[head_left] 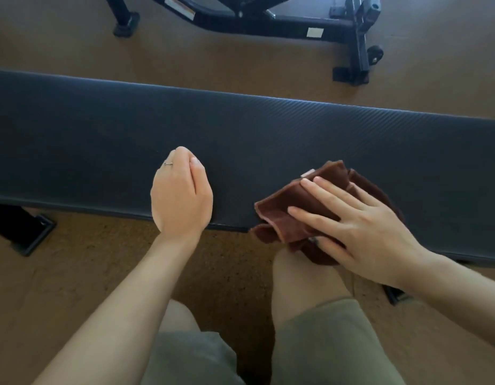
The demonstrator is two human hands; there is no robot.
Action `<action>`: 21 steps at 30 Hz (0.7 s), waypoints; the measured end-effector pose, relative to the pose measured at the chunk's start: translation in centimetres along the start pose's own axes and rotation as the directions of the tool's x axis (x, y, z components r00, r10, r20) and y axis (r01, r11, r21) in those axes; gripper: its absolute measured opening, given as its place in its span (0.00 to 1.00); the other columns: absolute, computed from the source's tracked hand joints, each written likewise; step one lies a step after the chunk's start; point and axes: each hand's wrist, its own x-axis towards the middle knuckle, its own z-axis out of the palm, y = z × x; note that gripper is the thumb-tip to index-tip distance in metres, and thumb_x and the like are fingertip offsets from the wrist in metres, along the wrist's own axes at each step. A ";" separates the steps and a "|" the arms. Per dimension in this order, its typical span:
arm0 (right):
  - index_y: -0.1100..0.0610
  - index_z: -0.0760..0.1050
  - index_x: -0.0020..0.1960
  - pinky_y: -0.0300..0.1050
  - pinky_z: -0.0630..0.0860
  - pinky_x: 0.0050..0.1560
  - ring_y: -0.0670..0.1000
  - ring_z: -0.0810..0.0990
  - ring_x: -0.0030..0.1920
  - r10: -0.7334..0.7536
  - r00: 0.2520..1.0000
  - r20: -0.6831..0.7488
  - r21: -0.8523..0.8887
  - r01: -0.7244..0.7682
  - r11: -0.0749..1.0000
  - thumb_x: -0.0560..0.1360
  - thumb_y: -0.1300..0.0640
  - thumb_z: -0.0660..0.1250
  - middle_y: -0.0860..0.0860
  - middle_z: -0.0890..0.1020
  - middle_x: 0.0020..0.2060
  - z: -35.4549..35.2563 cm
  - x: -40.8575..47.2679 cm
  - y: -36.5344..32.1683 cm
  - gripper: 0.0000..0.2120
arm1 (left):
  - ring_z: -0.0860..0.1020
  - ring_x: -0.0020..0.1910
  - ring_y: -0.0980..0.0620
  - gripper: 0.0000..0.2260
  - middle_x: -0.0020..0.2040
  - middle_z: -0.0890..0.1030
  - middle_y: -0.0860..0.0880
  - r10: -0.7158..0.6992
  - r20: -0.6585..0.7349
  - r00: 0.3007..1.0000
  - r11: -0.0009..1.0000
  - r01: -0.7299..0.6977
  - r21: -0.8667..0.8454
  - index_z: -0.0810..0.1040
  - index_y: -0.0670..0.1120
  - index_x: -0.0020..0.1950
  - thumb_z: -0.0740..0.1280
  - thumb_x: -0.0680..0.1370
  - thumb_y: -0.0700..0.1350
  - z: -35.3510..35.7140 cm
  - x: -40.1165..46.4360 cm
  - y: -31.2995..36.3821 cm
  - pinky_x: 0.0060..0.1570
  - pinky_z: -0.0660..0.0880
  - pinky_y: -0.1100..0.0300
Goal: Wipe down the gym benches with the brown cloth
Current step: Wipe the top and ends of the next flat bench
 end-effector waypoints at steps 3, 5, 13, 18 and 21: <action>0.42 0.57 0.83 0.67 0.58 0.80 0.58 0.53 0.84 -0.075 0.997 0.015 -0.052 0.076 0.996 0.86 0.43 0.52 0.54 0.56 0.84 0.1 1.3 -0.3 0.26 | 0.71 0.34 0.50 0.11 0.37 0.73 0.49 -0.030 -0.023 0.999 0.999 0.030 -0.014 0.68 0.45 0.43 0.53 0.84 0.42 0.2 -0.1 0.4 0.35 0.64 0.56; 0.42 0.56 0.83 0.66 0.55 0.81 0.58 0.51 0.84 -0.200 0.979 0.024 -0.079 0.202 0.976 0.86 0.43 0.52 0.54 0.55 0.84 0.0 4.9 -1.9 0.26 | 0.72 0.35 0.49 0.11 0.37 0.74 0.47 -0.062 -0.049 0.997 0.997 0.059 -0.058 0.69 0.43 0.43 0.54 0.83 0.41 0.1 -0.1 0.5 0.36 0.63 0.57; 0.47 0.62 0.82 0.63 0.56 0.81 0.57 0.54 0.84 -0.309 0.950 -0.045 -0.025 0.308 0.951 0.86 0.44 0.55 0.53 0.60 0.83 0.7 7.5 -2.6 0.26 | 0.72 0.35 0.48 0.11 0.36 0.74 0.45 -0.055 -0.058 0.997 0.996 0.050 -0.077 0.70 0.41 0.41 0.54 0.82 0.41 -0.4 0.1 0.2 0.36 0.67 0.54; 0.47 0.63 0.82 0.62 0.57 0.81 0.55 0.53 0.84 -0.265 0.964 -0.012 0.021 0.265 0.964 0.85 0.43 0.52 0.52 0.60 0.83 -0.2 1.7 2.8 0.26 | 0.70 0.35 0.47 0.11 0.36 0.71 0.48 -0.078 -0.027 0.997 0.997 0.077 -0.016 0.68 0.43 0.41 0.53 0.82 0.43 -0.3 -0.1 0.5 0.35 0.67 0.51; 0.46 0.63 0.82 0.58 0.49 0.83 0.54 0.54 0.84 -0.268 0.963 -0.001 0.058 0.268 0.962 0.86 0.41 0.49 0.51 0.60 0.83 -0.7 4.2 2.1 0.26 | 0.69 0.35 0.48 0.11 0.35 0.70 0.49 -0.106 -0.034 0.994 0.994 0.106 -0.004 0.67 0.43 0.41 0.53 0.82 0.42 -0.3 -0.1 0.7 0.36 0.61 0.55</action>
